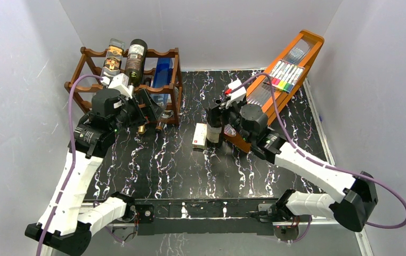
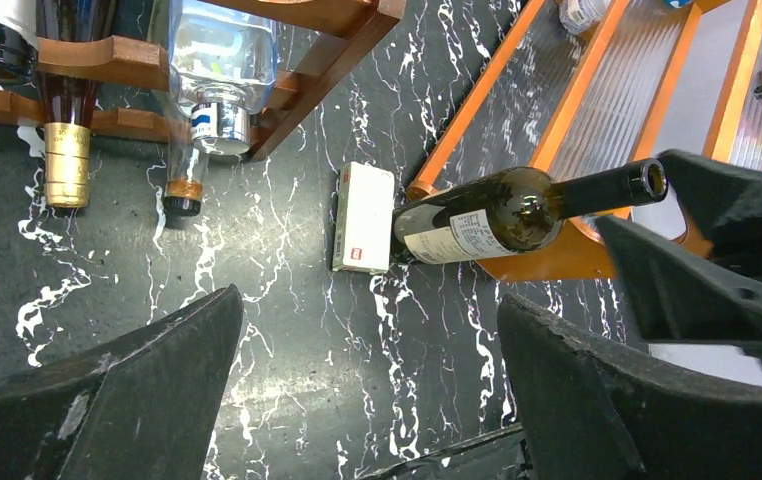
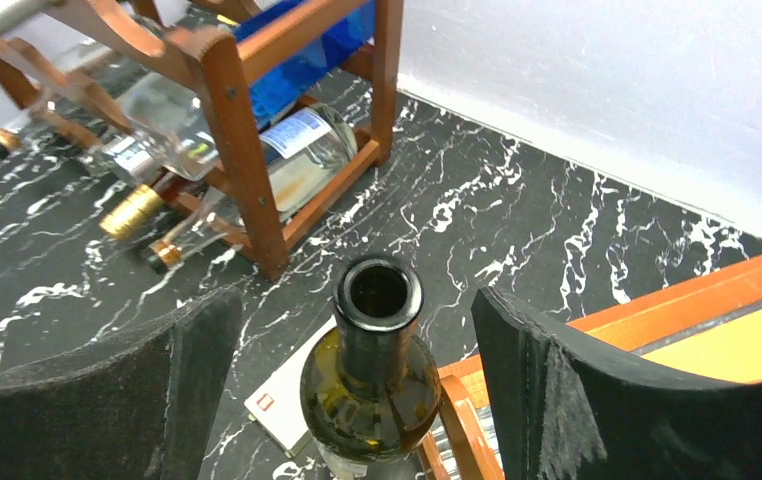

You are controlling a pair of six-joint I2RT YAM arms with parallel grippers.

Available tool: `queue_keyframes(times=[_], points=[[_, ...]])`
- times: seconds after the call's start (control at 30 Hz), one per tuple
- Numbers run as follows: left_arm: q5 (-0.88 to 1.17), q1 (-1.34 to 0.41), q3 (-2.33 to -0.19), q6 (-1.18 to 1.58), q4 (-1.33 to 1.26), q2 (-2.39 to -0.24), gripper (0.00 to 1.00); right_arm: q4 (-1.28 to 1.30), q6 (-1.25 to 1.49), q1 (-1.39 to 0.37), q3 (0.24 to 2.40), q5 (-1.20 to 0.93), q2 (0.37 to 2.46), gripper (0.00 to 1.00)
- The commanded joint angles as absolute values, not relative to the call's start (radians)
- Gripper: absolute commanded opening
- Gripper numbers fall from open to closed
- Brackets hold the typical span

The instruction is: Take the wine bottle off the wine rack

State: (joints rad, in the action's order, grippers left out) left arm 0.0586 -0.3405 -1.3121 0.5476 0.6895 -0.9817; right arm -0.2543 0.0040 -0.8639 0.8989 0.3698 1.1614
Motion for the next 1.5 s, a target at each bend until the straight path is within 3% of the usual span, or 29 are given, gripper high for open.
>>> queue_keyframes(times=[0.0, 0.13, 0.47, 0.6, 0.83, 1.17, 1.47], points=[[0.048, -0.339, -1.349, 0.523, 0.691, -0.981, 0.98, -0.039, 0.014, -0.859, 1.070, 0.261, 1.074, 0.98], [0.029, -0.339, -1.341, 0.497, 0.697, -0.982, 0.98, 0.130, 0.034, -0.859, 1.122, 0.183, 0.980, 0.98], [0.002, -0.339, -1.439, 0.387, 0.768, -1.102, 0.98, 0.286, 0.133, -0.859, 0.992, 0.157, 0.754, 0.98], [-0.080, -0.339, -1.647, 0.289, 0.893, -1.273, 0.98, 0.277, 0.118, -0.859, 0.983, 0.179, 0.739, 0.98], [-0.439, -0.339, -1.975, 0.156, 1.009, -1.534, 0.98, 0.304, 0.055, -0.859, 1.030, 0.115, 0.791, 0.98], [-0.630, -0.333, -2.059, -0.084, 0.706, -1.690, 0.98, 0.432, 0.036, -0.858, 1.141, 0.061, 0.838, 0.98], [-0.558, -0.295, -2.184, -0.123, 0.635, -1.881, 0.98, 0.517, 0.080, -0.859, 1.202, 0.077, 0.825, 0.98]])
